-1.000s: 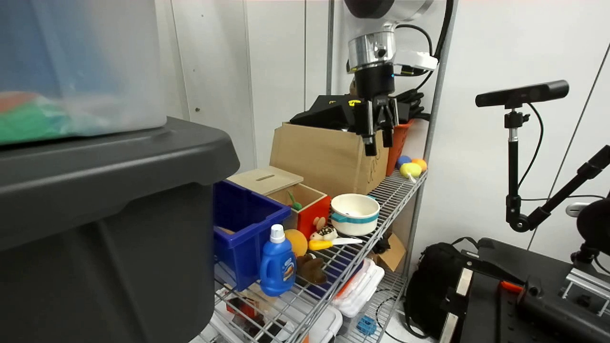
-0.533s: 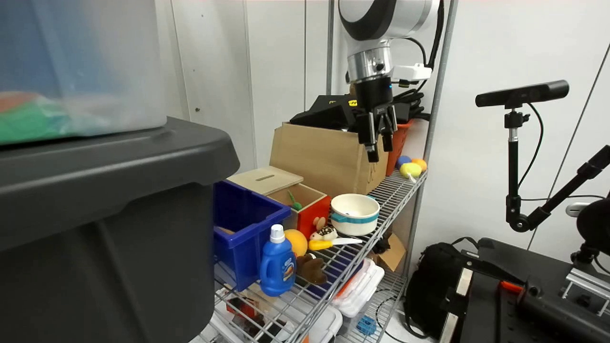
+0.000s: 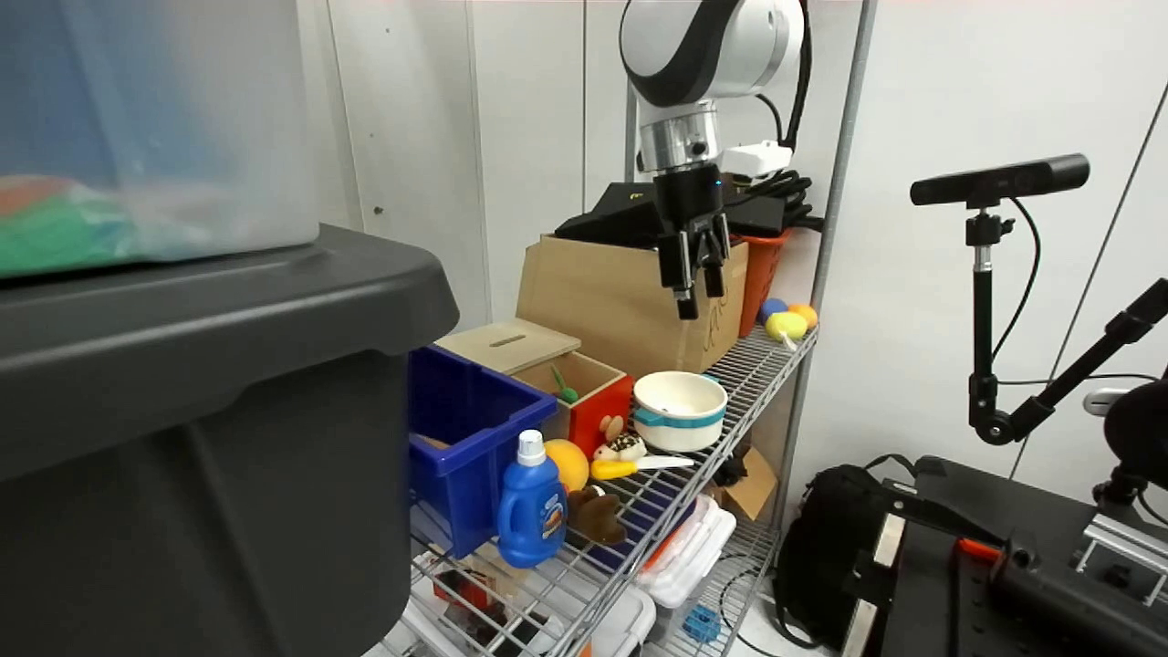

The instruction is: Remove the brown plush toy from the white pot and place it on the right side of the rack

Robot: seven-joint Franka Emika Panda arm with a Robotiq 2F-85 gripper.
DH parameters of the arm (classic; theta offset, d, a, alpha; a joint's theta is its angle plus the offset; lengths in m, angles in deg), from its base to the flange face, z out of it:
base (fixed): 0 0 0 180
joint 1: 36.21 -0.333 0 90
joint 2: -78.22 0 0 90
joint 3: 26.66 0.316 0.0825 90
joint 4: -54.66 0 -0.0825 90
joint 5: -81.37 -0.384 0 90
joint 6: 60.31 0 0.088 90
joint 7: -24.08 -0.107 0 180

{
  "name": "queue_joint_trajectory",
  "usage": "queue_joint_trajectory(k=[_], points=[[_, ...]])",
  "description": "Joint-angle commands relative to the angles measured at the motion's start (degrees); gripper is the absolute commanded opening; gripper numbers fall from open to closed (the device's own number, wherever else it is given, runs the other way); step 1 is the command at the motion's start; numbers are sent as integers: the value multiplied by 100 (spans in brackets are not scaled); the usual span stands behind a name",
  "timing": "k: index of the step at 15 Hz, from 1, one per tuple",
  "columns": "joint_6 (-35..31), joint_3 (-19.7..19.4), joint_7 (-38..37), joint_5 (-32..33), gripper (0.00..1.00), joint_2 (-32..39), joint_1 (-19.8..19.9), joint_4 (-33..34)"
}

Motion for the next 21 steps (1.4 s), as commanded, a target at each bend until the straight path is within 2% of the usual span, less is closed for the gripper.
queue_joint_trajectory(k=[1, 8, 18, 21], points=[[36, 160, 28, -37, 100, 134, -28, 149], [-109, 238, 5, -61, 100, 29, -37, -208], [-501, 204, -542, -92, 100, -694, -175, -1358], [-756, 159, -532, -94, 100, -879, -109, -1675]])
